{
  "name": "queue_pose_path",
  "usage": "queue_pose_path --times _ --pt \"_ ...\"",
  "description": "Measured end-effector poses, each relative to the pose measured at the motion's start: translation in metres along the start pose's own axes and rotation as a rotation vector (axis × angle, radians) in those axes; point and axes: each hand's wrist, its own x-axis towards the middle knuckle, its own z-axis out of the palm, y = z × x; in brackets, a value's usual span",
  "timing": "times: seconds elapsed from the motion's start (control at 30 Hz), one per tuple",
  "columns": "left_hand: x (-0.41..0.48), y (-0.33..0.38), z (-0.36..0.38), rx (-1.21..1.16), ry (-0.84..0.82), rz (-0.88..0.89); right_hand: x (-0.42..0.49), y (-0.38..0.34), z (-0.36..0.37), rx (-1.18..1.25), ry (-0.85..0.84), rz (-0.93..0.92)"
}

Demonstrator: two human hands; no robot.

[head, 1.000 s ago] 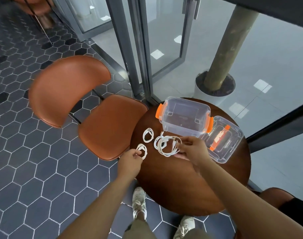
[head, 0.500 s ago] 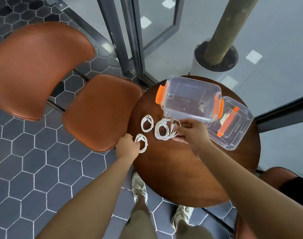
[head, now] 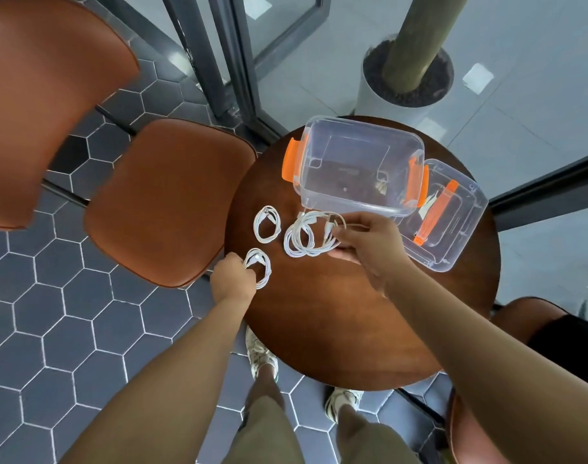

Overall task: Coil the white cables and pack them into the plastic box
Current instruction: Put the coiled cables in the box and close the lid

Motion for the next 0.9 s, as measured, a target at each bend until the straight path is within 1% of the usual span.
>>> queue_pose_path --times 0.13,0.27,0.43,0.53,0.67,0.9 --pt "-0.006 -0.001 -0.012 -0.095 0.018 -0.036 -0.001 -0.006 0.000 -0.002 -0.013 -0.010" --pt "-0.016 0.006 -0.031 -0.156 0.065 -0.031 -0.004 -0.012 -0.007 -0.027 0.006 -0.025" --pt "-0.020 0.023 -0.054 -0.288 0.039 -0.031 -0.010 -0.019 -0.018 -0.037 0.044 -0.029" --pt "-0.023 0.041 -0.073 -0.331 0.041 0.026 -0.018 -0.025 -0.026 -0.035 0.076 -0.041" --pt "-0.029 0.076 -0.100 -0.351 0.037 0.150 -0.027 -0.039 -0.036 -0.052 0.142 -0.073" --pt "-0.036 0.139 -0.130 -0.257 0.040 0.361 -0.036 -0.052 -0.043 0.012 0.264 -0.107"
